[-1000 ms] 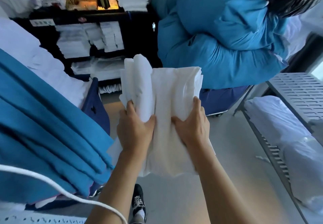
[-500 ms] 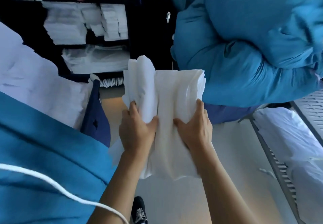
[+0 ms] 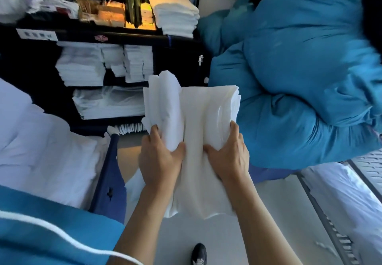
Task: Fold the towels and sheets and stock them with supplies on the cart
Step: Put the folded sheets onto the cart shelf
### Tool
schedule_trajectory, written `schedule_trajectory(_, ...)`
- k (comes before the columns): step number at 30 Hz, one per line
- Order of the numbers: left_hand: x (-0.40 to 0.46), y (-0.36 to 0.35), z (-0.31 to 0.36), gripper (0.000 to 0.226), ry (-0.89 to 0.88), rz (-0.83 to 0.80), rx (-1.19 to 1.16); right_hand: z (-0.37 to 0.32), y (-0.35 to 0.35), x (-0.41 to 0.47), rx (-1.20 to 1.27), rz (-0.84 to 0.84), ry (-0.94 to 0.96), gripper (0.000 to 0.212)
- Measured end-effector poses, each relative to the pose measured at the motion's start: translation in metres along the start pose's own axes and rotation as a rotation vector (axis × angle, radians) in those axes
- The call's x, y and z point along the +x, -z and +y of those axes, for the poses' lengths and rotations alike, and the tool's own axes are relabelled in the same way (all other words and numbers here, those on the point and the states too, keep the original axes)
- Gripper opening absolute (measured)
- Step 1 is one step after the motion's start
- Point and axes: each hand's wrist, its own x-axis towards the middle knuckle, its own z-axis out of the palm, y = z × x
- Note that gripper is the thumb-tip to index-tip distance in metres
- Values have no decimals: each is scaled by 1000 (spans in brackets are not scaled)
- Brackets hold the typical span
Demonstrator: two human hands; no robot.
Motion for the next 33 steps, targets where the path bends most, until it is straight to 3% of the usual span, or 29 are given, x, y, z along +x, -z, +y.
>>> schedule_trajectory(9,75,-57,-2,89,36,14,22,-2,-54,90,41,-83,23,95)
schedule_trajectory(22,198,-176,-15,83,253,11,173,19,-177,247,58,-343,40,97)
schedule_trajectory(33,265,-192,-19,87,349,97,284,-13,-229,312,158,-454,117,96)
